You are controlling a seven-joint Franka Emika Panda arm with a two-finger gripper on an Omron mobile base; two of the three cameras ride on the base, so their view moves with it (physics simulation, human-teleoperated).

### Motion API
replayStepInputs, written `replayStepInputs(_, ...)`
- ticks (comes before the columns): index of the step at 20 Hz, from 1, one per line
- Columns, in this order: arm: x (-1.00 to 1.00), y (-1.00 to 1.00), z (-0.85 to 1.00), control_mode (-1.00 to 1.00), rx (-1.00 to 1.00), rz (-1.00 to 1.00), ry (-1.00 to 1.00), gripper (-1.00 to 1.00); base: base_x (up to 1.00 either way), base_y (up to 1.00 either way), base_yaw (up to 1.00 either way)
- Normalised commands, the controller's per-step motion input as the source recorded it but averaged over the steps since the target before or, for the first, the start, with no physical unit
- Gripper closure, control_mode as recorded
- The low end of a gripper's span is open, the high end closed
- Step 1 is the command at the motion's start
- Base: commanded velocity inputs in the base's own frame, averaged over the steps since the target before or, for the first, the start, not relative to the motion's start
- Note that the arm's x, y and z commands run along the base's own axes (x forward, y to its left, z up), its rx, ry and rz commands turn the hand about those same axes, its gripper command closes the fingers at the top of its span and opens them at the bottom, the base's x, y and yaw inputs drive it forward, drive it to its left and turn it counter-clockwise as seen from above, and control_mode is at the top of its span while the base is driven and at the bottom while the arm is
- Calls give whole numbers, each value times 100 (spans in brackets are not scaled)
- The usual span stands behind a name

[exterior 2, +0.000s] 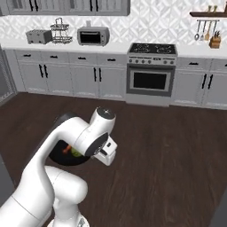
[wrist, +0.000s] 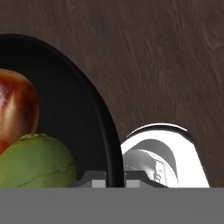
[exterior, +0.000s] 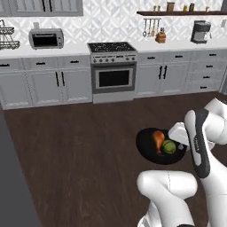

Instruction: Pick the chicken drumstick and lime from their plates and place them in the bowl. Then put the bowl in the fridge.

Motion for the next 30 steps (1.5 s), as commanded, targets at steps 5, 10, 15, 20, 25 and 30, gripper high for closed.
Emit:
replayStepInputs(5, 0, 0, 0, 100, 0, 0, 0, 100, 100, 24, 1)
replayStepInputs(10, 0, 0, 0, 100, 0, 0, 0, 100, 100, 21, 0)
replayStepInputs(15, 0, 0, 0, 100, 0, 0, 0, 100, 100, 17, 6)
replayStepInputs(20, 0, 0, 0, 100, 0, 0, 0, 100, 100, 17, 14)
replayStepInputs(25, 0, 0, 0, 100, 0, 0, 0, 100, 100, 3, 28)
replayStepInputs(30, 0, 0, 0, 100, 0, 0, 0, 100, 100, 0, 37)
